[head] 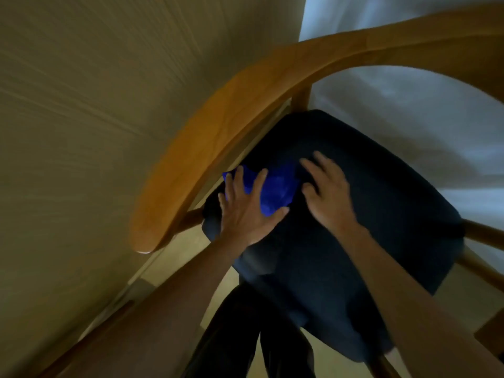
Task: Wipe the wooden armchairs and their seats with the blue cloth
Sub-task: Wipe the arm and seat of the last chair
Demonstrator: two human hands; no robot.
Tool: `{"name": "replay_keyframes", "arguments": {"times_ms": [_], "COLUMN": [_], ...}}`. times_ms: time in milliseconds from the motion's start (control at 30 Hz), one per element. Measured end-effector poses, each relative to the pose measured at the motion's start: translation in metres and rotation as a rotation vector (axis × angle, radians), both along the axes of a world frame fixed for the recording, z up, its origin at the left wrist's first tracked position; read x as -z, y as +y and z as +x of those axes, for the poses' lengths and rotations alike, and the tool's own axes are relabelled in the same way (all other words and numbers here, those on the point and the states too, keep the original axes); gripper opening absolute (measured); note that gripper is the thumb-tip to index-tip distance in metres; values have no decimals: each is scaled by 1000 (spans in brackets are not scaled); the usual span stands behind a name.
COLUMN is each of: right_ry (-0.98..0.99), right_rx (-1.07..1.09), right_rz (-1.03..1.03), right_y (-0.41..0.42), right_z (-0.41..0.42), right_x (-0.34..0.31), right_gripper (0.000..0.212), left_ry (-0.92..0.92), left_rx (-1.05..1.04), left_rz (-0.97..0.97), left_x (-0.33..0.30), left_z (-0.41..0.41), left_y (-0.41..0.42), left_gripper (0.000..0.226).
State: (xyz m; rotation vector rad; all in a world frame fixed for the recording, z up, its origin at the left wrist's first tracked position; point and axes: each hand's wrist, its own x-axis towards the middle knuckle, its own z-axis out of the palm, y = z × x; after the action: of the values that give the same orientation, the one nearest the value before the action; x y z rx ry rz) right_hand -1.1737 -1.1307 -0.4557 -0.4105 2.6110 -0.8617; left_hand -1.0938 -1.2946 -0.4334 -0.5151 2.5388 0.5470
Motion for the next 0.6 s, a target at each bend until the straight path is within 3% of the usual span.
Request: {"name": "replay_keyframes", "arguments": {"times_ms": [67,133,267,400,533,600], "right_ry": [-134,-151,-129,-140,-170,-191], "right_rx": [63,0,-24,20,75,111], "right_rz": [226,301,261,223,189,147], "right_y": [45,72,78,76,68,65], "right_z": [18,42,53,55,58,55], "right_x": [1,8,17,17,16,14], "right_gripper": [51,54,55,55,58,58], "left_ry": [-112,-130,30,28,129,87], "left_rx": [1,-22,100,-121,-209,-244], "left_rz": [-22,-106,-229,-140,-121,-68], "left_x": [9,20,29,32,35,31], "left_z": [-21,-33,-14,63,124,151], "left_y": [19,32,9,-31,16,67], "left_gripper": [98,94,71,64,57,56]}}
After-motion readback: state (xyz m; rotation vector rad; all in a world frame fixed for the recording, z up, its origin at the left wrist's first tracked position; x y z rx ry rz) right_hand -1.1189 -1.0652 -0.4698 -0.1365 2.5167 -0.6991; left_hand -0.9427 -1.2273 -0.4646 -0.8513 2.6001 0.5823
